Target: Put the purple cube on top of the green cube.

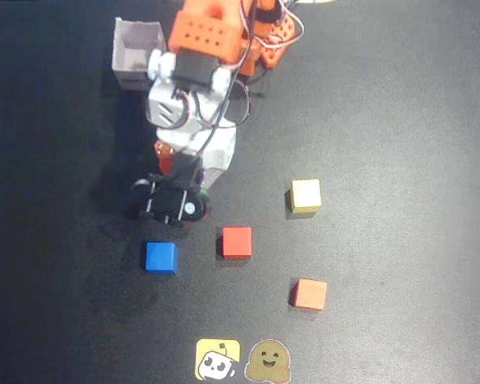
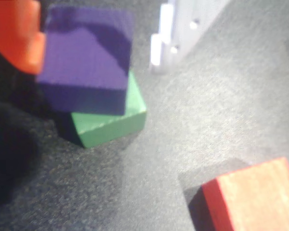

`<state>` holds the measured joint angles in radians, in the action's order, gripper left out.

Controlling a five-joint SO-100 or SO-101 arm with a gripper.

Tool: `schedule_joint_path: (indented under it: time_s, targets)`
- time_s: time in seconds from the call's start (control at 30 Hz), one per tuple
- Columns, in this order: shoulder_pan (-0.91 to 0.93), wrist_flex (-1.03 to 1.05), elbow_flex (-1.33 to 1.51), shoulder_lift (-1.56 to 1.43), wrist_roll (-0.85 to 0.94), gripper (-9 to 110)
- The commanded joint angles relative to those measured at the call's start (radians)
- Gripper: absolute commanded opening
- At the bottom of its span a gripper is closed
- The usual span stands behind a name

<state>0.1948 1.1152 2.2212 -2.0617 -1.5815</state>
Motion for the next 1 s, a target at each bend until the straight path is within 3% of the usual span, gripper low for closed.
schedule_joint_path:
  time_s: [0.0,0.23,0.43,0.67,0.97]
  targets:
    - [-0.034,0.025,-0.043,-0.086,0.008,4]
    - [-0.12,0.049,0.006,-0.209,0.021,0]
    - [-0.23,-0.055,0.201,-0.351,-0.003,0]
    - [-0.241,-0.219,0.393,-0.436,0.04,0]
    - [-0.23,-0.285,0.543,-0.58,0.049,0]
